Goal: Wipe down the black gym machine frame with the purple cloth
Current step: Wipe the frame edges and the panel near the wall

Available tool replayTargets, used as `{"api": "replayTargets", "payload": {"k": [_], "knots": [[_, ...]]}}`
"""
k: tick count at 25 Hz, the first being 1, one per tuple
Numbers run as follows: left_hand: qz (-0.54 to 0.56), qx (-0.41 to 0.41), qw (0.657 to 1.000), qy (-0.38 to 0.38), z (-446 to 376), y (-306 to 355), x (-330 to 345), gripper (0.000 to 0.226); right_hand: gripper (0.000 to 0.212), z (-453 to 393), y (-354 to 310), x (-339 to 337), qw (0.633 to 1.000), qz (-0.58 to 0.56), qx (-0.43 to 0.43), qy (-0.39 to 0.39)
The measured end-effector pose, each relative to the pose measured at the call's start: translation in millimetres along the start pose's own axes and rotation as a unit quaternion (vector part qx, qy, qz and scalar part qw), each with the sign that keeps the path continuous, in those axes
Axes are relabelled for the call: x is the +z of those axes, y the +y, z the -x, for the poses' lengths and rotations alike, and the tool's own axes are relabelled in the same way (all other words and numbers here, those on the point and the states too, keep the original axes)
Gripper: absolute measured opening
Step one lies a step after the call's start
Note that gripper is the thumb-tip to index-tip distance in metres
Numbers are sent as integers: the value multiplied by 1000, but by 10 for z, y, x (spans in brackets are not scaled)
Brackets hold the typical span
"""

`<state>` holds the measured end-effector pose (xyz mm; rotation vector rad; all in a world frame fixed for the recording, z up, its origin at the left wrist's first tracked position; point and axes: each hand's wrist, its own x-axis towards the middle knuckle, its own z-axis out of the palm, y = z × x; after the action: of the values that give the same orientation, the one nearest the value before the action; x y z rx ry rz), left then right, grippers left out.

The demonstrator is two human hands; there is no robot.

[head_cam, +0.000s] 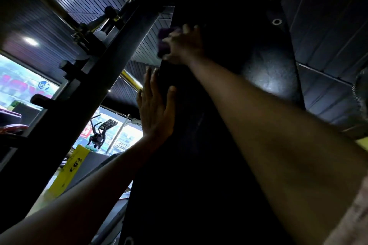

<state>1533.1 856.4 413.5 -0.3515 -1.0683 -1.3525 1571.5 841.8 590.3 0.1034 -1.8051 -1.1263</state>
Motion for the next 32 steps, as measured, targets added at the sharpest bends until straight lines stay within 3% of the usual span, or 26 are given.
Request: {"api": "replayTargets", "payload": {"k": [3,7,9,13,15,17,19,26,30,32], "knots": [[17,-8,999,33,6,18,-1,77,52,210,-443,107,991,38,-128,-20],[9,-17,999,34,10,16,-1,76,55,442,10,33,983,-8,-183,-5],[8,-13,999,32,-2,-8,4,77,58,529,561,-34,993,-17,-117,9],[17,-11,1000,21,-10,1,1,77,61,803,1618,-104,993,-33,107,31],[17,-13,1000,21,4,26,-7,77,60,950,1717,-82,980,-63,184,51],[17,-21,999,21,4,34,-17,78,57,994,1498,-36,977,-58,190,72],[23,-29,999,22,9,33,-17,79,57,960,1147,-16,987,-25,141,77],[96,-33,994,46,-11,16,-30,78,58,651,-93,10,998,0,-66,-15],[105,1,994,33,12,18,-58,102,55,1020,-136,27,974,41,-223,-11],[88,31,995,37,21,0,-49,102,58,1235,132,34,954,27,-297,-15]]}}
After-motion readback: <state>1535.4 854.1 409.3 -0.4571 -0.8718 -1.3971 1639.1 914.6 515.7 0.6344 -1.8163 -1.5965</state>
